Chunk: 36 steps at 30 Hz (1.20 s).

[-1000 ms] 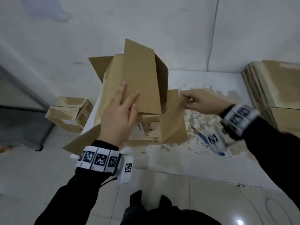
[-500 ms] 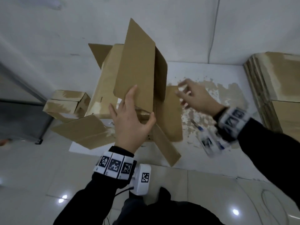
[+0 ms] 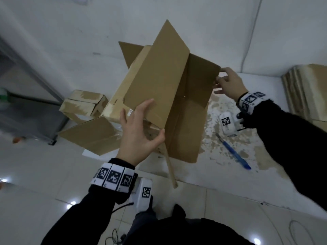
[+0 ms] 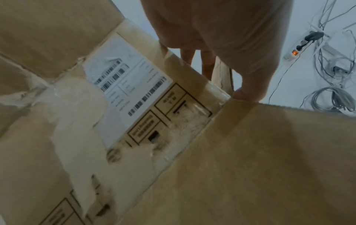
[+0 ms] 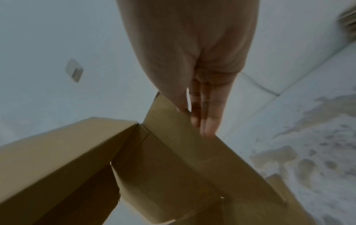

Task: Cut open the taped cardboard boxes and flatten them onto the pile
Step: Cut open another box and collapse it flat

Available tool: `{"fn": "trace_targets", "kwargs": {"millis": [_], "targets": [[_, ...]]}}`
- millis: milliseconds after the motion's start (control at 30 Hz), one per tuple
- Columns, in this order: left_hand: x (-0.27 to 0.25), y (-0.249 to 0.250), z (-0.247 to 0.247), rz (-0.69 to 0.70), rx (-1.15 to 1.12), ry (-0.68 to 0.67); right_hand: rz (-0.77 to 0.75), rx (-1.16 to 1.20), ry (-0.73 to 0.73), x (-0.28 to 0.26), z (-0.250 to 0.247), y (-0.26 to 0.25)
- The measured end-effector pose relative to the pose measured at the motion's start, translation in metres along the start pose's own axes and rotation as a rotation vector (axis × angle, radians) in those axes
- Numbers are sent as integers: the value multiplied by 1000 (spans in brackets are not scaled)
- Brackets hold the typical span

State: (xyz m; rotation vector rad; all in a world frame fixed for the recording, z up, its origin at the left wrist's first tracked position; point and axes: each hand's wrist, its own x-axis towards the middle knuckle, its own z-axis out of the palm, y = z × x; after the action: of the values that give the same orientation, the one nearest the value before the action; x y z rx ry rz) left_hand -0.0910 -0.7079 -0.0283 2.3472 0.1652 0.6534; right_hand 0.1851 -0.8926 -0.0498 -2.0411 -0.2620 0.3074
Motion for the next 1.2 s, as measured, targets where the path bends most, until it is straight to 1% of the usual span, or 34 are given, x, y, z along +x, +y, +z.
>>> {"fn": "trace_targets", "kwargs": {"millis": [100,133,167,200,233,267,300,333,367,400,433,500,567,600,633,700,767,800,833,900,967,1000,1033,1100,1133,1167,1200], "targets": [[13,-3,13,-2,40,3,24,344,16,-56,16,-6],[21,-3,18,0,55,10,8,463,-19,-84,21,-6],[31,-5,24,-3,64,14,-19,536,-88,-116,25,-7],[42,-7,31,-10,70,15,-40,541,-183,-144,31,-8],[51,-10,37,-24,78,17,-66,482,-298,-169,42,-7],[61,-14,45,-23,85,3,-85,428,-363,-187,56,-1],[69,-18,54,-9,98,-21,-94,382,-356,-197,70,6],[76,-22,63,18,119,-44,-94,351,-272,-198,85,12],[82,-28,71,48,143,-70,-85,349,-141,-193,95,15],[87,-36,78,74,166,-108,-50,367,-3,-183,102,23],[92,-45,86,102,191,-164,-7,417,88,-171,104,25],[102,-67,100,185,277,-322,88,431,198,-147,104,36],[107,-91,117,252,385,-483,142,351,272,-129,103,50],[109,-102,126,257,428,-556,159,299,286,-120,103,57],[111,-112,134,242,460,-626,184,251,278,-112,103,62],[112,-132,148,182,487,-769,259,168,205,-92,102,71],[111,-147,161,131,474,-909,347,129,119,-74,100,77],[110,-153,166,113,457,-956,390,91,97,-66,101,81],[108,-158,169,104,441,-977,421,36,97,-62,102,85],[105,-166,174,124,428,-974,453,-144,155,-61,107,93],[102,-174,173,152,443,-994,460,-403,220,-65,116,95],[101,-178,172,163,451,-1013,460,-526,228,-66,125,92],[100,-181,169,168,454,-1034,437,-622,191,-64,140,90],[98,-184,162,147,452,-1057,306,-726,-5,-55,178,80],[96,-188,157,116,452,-1053,244,-747,-111,-50,198,78],[95,-194,151,71,453,-1034,218,-760,-179,-46,213,77],[96,-203,142,23,459,-1005,218,-779,-208,-45,220,80]]}}
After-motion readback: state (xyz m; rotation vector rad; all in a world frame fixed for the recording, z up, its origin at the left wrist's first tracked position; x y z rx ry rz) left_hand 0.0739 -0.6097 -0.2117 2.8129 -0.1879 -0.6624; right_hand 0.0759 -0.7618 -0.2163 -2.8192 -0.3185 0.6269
